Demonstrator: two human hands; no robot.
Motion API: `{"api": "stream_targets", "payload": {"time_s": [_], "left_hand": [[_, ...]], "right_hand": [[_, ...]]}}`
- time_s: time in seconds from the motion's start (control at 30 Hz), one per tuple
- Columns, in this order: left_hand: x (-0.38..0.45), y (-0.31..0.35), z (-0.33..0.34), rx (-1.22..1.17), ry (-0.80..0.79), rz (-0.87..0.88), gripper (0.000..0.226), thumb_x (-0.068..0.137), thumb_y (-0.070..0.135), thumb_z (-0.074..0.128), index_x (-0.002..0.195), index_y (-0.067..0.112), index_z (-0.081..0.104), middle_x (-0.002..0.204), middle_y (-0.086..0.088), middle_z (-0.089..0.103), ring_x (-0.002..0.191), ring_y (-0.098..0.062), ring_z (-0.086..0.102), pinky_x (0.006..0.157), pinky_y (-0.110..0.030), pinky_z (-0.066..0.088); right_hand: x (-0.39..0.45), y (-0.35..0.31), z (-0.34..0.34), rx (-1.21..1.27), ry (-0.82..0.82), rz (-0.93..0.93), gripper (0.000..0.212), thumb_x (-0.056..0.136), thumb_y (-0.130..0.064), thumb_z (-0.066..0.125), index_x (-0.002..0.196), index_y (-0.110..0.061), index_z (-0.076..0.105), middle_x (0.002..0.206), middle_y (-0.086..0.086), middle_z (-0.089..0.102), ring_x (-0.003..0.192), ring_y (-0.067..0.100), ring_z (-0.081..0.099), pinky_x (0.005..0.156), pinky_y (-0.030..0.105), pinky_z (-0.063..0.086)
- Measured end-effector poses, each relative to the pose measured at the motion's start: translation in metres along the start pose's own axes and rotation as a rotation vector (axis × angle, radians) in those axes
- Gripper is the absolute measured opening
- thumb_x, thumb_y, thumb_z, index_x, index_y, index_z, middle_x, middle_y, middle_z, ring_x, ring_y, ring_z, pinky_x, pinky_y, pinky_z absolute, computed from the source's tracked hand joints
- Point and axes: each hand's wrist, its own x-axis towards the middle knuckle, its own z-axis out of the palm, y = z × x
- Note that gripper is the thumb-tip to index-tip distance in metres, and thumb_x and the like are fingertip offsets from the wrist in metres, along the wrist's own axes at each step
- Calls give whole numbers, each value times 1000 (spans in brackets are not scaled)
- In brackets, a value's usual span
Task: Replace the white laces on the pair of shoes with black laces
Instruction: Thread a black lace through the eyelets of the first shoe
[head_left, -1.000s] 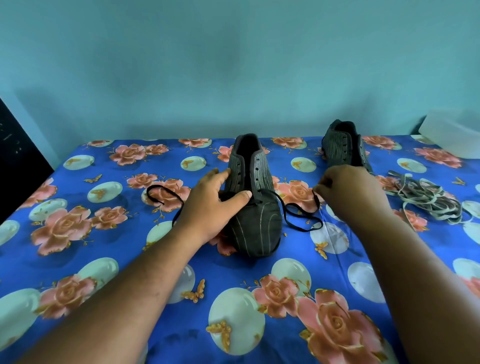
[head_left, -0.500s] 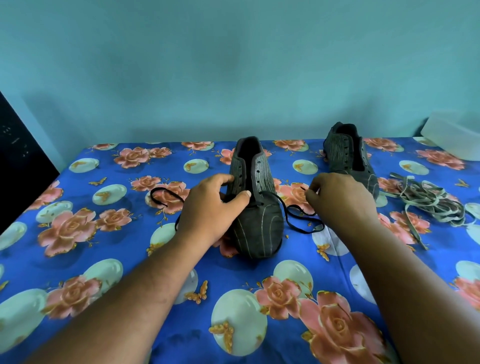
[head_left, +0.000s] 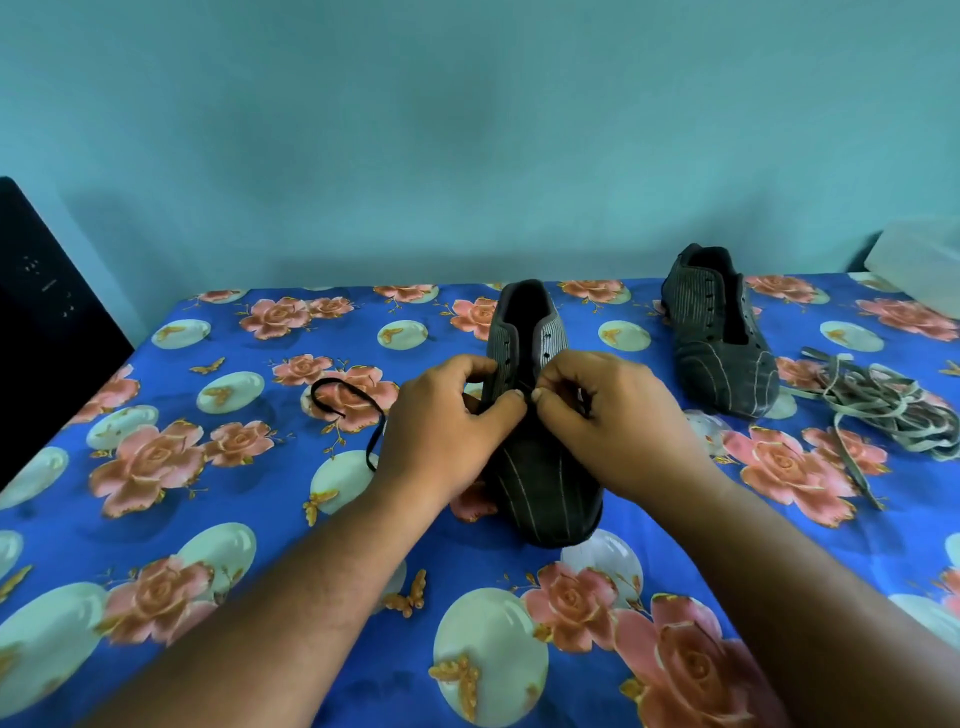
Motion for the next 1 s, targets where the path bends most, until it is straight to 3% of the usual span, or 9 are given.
{"api": "stream_targets", "payload": {"time_s": [0.17,0.3,0.43,0.7,0.8,0.9,1.0], "left_hand": [[-3,0,4,-5,-46,29,58,71,67,60,117,33,70,101,11,74,86,-4,69,78,-39,60],[-3,0,4,0,-58,50,52,76,63,64,118,33,70,102,13,73,86,0,68,78,-35,59],[-1,-4,2,8,-75,79,61,72,72,61,118,33,68,107,11,71,91,-1,67,80,-34,58],[3,-8,0,-3,-96,88,41,82,51,79,116,31,69,109,10,70,85,-1,67,76,-27,54],[3,-9,0,8,-92,111,37,84,46,79,116,29,70,107,10,71,90,-5,67,77,-28,53],[2,-8,1,27,-90,143,40,83,50,77,116,29,70,105,10,71,94,-8,67,80,-29,54],[1,-7,0,36,-94,162,41,82,54,75,116,30,71,105,10,71,95,-7,67,82,-31,55]], "right_hand": [[1,6,-3,-1,-7,110,11,87,-40,67,81,-31,65,63,-13,62,62,4,56,60,34,47],[3,9,-7,24,-19,130,7,84,-37,72,81,-32,70,66,-13,65,62,2,57,55,28,40],[3,8,-5,55,6,130,4,84,-36,75,87,-33,76,71,-12,67,65,5,60,62,35,52],[3,9,-2,43,13,109,3,83,-35,77,82,-33,76,66,-13,67,63,4,61,62,39,55],[4,10,2,5,-35,136,6,78,-45,72,76,-40,70,61,-15,63,61,3,58,68,42,55],[5,11,3,5,-61,158,7,77,-49,68,74,-43,68,62,-16,63,63,3,59,72,44,54],[4,11,2,15,-45,137,6,83,-39,74,78,-36,72,63,-11,64,63,5,59,64,37,52]]}}
